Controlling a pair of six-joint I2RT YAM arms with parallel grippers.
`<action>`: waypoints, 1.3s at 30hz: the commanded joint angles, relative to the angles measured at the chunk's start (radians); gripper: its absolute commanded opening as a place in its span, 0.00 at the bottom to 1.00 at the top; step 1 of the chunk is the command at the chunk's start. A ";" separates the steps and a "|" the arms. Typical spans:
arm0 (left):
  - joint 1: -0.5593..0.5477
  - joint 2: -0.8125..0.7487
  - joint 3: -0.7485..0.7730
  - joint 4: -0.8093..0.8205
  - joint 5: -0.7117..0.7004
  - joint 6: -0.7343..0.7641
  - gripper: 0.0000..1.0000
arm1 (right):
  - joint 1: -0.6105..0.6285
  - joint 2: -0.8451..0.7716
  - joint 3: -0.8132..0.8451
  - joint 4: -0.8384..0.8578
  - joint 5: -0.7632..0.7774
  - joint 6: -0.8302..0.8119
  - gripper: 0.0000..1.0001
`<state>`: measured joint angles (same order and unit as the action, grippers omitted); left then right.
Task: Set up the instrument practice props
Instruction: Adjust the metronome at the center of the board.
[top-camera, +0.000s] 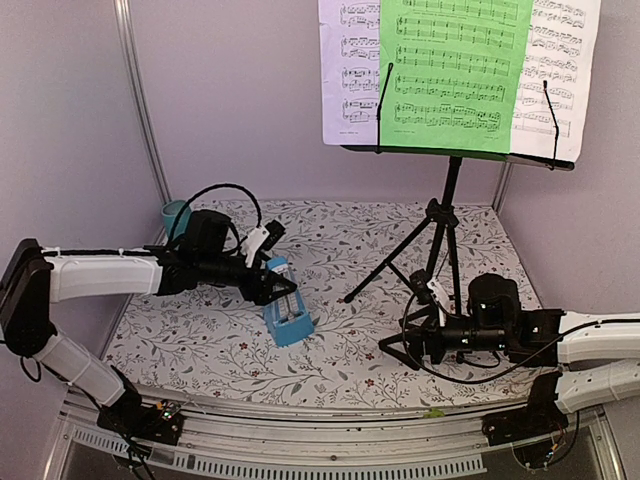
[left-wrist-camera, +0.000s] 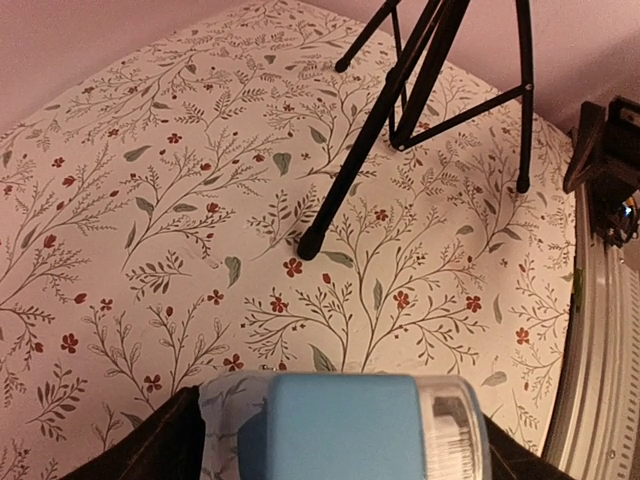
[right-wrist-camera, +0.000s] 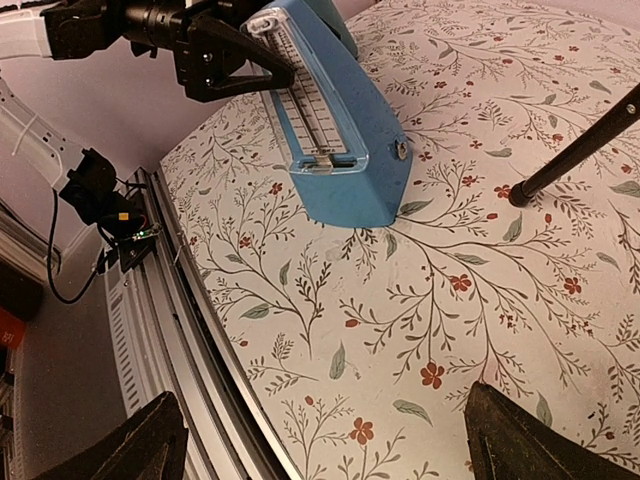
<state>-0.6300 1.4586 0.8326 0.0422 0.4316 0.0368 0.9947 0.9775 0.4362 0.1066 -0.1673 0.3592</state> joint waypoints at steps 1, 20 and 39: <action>-0.002 0.021 -0.020 0.069 -0.017 0.008 0.79 | 0.008 0.010 0.007 0.032 -0.002 0.004 0.99; -0.023 0.057 -0.093 0.271 -0.002 0.036 0.69 | 0.008 0.033 0.010 0.031 -0.010 0.021 0.99; -0.183 -0.065 -0.137 0.237 -0.384 -0.274 0.60 | 0.084 0.124 0.075 0.039 0.145 0.045 0.99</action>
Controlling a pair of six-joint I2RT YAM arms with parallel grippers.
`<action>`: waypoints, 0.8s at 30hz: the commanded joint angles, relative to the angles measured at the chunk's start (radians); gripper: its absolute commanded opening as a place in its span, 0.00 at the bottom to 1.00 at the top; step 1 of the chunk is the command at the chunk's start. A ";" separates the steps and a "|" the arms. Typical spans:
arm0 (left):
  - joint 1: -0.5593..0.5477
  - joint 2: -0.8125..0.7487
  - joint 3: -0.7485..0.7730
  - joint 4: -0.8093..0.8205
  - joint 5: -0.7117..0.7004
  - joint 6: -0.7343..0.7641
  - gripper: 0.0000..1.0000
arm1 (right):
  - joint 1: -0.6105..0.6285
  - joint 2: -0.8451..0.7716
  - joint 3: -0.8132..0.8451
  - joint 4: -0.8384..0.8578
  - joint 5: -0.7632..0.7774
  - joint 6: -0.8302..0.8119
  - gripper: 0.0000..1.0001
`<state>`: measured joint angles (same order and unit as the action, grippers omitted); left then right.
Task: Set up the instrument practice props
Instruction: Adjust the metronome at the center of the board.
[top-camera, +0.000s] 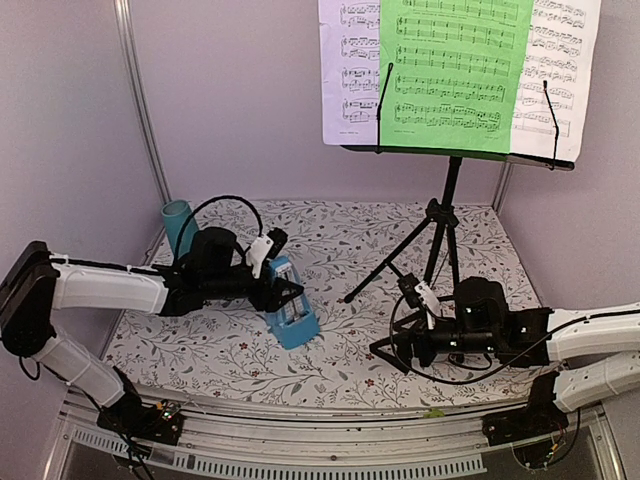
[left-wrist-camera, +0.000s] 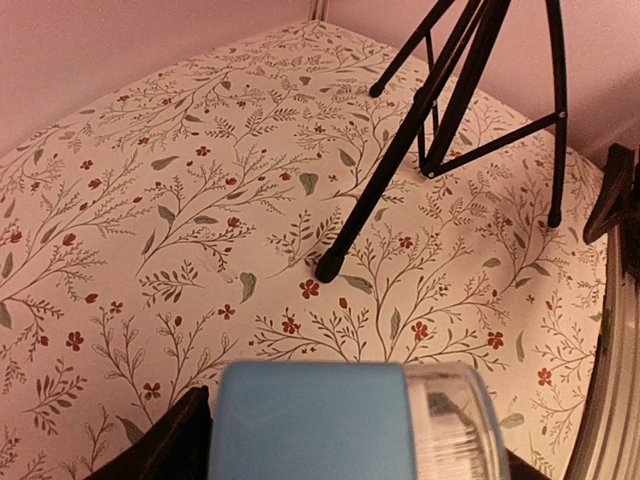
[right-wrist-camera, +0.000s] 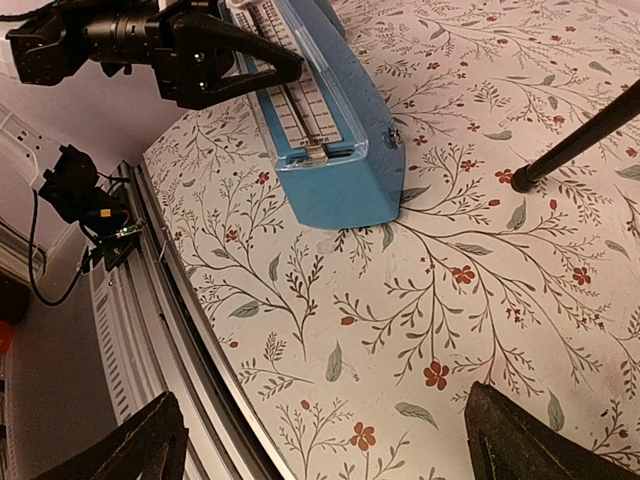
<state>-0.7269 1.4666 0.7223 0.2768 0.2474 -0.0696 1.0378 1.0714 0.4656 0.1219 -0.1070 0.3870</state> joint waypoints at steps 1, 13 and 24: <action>-0.119 -0.081 -0.026 -0.022 -0.288 -0.207 0.61 | 0.050 0.038 0.050 0.025 0.102 0.020 0.99; -0.303 -0.144 0.037 -0.169 -0.506 -0.209 0.93 | 0.064 0.091 0.051 0.067 0.103 0.040 0.99; -0.026 -0.331 0.006 -0.223 0.148 0.448 0.96 | 0.063 0.018 0.001 0.064 0.068 0.021 0.99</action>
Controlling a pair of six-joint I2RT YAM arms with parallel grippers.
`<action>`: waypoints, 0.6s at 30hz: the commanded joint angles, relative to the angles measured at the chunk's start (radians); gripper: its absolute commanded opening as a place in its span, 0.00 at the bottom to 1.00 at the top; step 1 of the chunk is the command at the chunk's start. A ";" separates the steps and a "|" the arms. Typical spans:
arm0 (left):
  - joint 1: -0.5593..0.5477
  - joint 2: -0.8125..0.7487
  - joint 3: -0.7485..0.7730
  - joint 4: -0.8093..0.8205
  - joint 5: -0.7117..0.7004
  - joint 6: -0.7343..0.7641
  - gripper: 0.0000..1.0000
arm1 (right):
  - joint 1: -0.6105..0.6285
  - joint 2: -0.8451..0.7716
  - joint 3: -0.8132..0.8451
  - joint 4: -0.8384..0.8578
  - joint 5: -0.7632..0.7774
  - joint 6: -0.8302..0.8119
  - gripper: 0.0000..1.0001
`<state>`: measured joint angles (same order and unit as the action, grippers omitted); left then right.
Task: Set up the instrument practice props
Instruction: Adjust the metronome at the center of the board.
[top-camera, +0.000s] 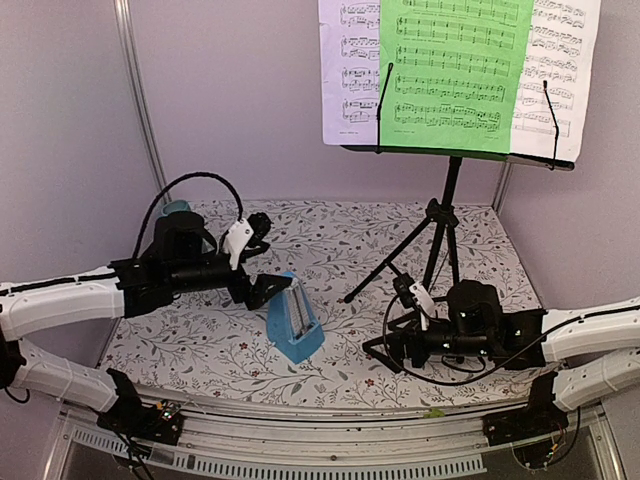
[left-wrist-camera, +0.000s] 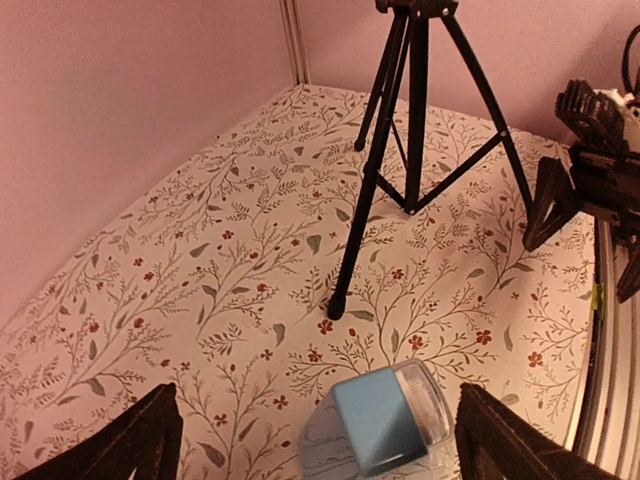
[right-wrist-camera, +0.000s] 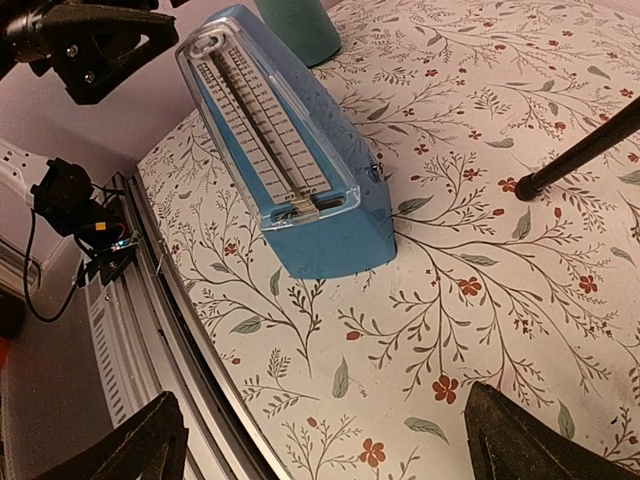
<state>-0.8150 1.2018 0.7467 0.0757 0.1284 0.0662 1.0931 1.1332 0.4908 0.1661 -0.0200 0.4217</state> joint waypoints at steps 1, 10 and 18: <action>0.079 -0.073 -0.022 -0.023 0.286 0.361 0.97 | 0.007 -0.051 -0.027 0.016 -0.019 -0.016 0.99; 0.177 0.182 0.214 -0.326 0.535 0.564 0.97 | 0.007 -0.076 -0.025 -0.033 -0.025 -0.036 0.99; 0.201 0.296 0.286 -0.396 0.597 0.624 0.97 | 0.008 -0.075 -0.020 -0.046 -0.041 -0.036 0.99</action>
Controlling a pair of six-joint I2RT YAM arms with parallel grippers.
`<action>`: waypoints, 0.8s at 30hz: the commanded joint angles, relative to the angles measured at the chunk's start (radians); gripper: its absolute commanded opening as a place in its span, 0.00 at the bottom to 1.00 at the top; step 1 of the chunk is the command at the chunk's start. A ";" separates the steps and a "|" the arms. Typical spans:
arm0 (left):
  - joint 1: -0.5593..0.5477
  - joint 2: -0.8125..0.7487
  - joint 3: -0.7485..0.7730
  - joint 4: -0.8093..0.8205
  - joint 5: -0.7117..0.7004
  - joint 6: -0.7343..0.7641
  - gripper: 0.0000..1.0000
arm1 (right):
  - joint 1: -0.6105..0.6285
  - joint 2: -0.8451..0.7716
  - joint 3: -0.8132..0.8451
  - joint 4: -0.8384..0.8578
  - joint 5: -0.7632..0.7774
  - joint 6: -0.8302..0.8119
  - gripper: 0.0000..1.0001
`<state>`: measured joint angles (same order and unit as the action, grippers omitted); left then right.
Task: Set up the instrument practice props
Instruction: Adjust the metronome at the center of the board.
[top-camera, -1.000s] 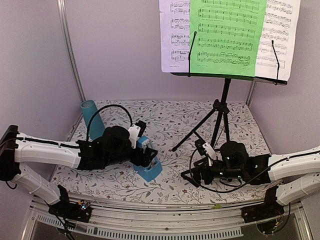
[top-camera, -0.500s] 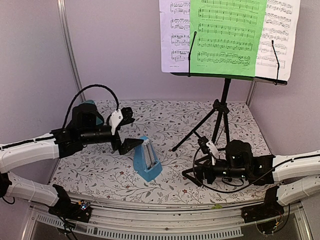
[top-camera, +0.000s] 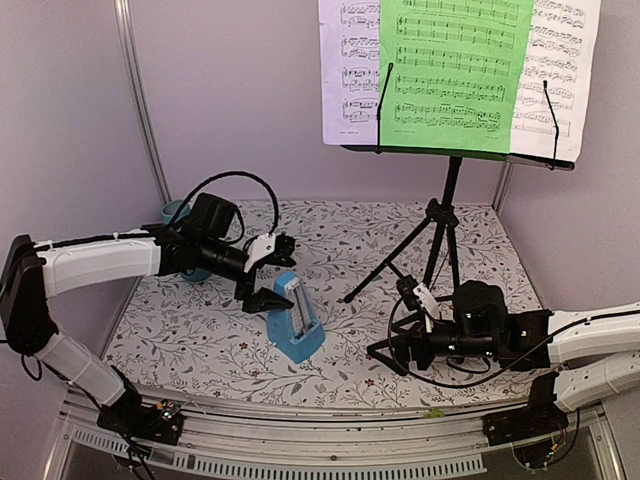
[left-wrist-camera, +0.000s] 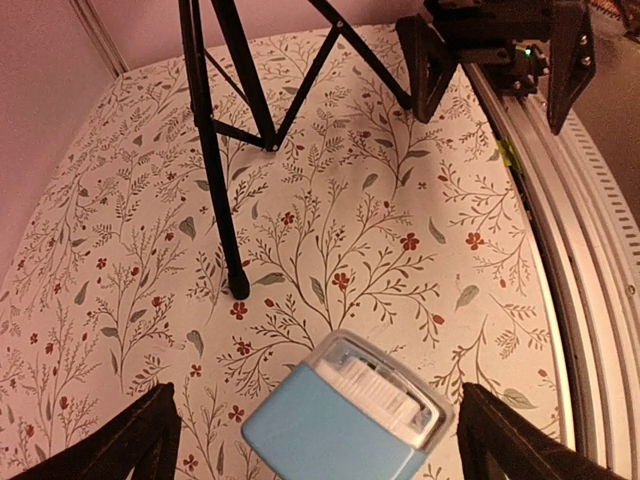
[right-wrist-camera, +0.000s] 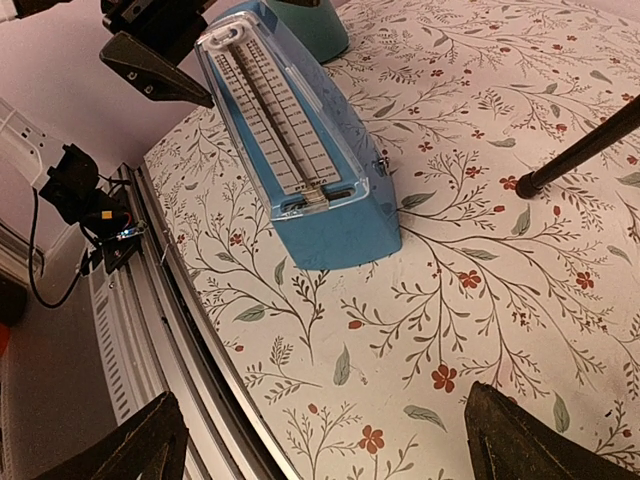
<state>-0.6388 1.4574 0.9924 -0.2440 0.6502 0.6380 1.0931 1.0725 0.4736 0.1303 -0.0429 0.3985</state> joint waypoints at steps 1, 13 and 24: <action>0.025 0.055 0.054 -0.082 0.083 0.049 0.96 | 0.008 -0.015 -0.002 -0.013 -0.020 -0.012 0.99; 0.001 0.085 -0.017 0.087 0.158 -0.038 0.84 | 0.008 0.004 0.004 -0.008 -0.023 -0.023 0.99; -0.077 -0.067 -0.237 0.442 -0.034 -0.312 0.53 | 0.008 0.003 -0.006 0.005 -0.007 -0.011 0.99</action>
<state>-0.6754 1.4521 0.8200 0.0322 0.7124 0.4671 1.0931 1.0756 0.4736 0.1226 -0.0605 0.3813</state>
